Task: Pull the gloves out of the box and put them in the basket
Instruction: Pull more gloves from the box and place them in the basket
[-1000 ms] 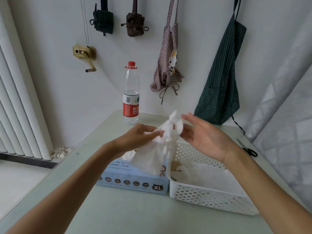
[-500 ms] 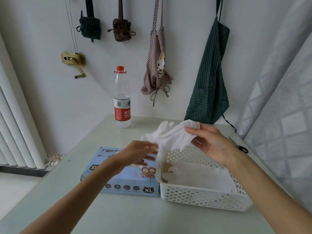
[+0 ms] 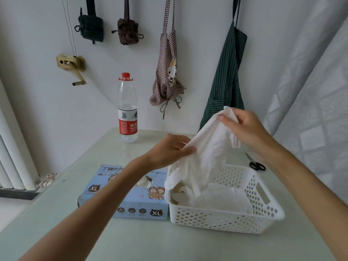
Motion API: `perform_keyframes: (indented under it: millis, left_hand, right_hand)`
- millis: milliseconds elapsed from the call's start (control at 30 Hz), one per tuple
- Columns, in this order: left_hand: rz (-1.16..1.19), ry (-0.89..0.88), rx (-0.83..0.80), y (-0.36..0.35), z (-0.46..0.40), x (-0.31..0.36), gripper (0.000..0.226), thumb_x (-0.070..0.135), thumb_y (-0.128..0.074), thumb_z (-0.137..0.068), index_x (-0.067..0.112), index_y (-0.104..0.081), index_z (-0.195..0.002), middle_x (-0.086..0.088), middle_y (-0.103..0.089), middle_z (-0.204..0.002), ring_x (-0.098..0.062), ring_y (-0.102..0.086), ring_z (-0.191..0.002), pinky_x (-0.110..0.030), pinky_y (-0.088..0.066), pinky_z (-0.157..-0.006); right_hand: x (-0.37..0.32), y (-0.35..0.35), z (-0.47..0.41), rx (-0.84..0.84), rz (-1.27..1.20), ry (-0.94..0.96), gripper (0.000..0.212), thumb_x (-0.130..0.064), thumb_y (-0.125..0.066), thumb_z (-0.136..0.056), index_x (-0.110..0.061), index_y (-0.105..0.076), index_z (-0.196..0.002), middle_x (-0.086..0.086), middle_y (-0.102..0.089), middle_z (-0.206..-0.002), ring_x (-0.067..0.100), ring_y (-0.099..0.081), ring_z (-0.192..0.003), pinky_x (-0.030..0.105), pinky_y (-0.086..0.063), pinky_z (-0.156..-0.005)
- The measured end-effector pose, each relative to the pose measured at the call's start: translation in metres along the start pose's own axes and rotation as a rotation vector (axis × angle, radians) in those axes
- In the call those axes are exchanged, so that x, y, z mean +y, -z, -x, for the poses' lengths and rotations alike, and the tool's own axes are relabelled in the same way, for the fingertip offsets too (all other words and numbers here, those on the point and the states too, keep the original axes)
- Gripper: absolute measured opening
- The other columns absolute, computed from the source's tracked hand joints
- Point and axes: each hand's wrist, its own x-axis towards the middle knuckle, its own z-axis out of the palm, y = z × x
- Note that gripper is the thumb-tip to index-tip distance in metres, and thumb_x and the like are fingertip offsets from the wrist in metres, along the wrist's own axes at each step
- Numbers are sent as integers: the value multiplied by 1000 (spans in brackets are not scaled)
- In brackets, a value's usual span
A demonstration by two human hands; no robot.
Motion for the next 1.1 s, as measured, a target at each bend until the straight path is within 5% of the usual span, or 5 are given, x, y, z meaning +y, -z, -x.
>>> perform_keyframes:
  millis: [267,500,833,967,1100]
  left_hand:
    - [37,49,-5,1,0,-10,22,16,-51,-96,2,-65,-107,-9,-71,-101,-16,-69,-92,-32,-53,-85]
    - [142,149,111,-3,-8,-9,30,20,-43,-100,2,-65,-110,-2,-65,-98,-6,-61,-85,-20,-44,-79]
    - [100,-52,813,-28,-5,4,28,25,-37,-99,5,-44,-82,0,-42,-63,-17,-39,-59,-34,-34,-56]
    - [-427,-31,526,-53,-19,-27,23,32,-31,-102,16,-47,-99,-1,-56,-65,-30,-53,-64,-37,-40,-59]
    - [-918,-13,52,-77,-37,-67,34,33,-23,-104,14,-44,-122,-12,-65,-100,-33,-60,-86,-34,-43,-70]
  right_hand:
    - [15,14,-2,237,19,-88,23,-28,-49,-98,-19,-63,-82,3,-59,-76,16,-55,-70,29,-41,-64]
    - [43,18,11,208,651,41,31,-37,-48,-97,-18,-65,-114,8,-68,-89,28,-60,-82,30,-38,-62]
    - [19,-11,49,363,0,206,31,-30,-54,-96,-6,-60,-77,8,-40,-52,20,-31,-47,25,-25,-43]
    - [72,-6,54,280,-2,-116,30,-29,-56,-94,-4,-61,-79,4,-49,-59,15,-44,-57,25,-31,-51]
    - [133,-2,57,-5,569,-355,23,-36,-52,-95,-14,-60,-95,2,-60,-89,27,-61,-90,29,-38,-65]
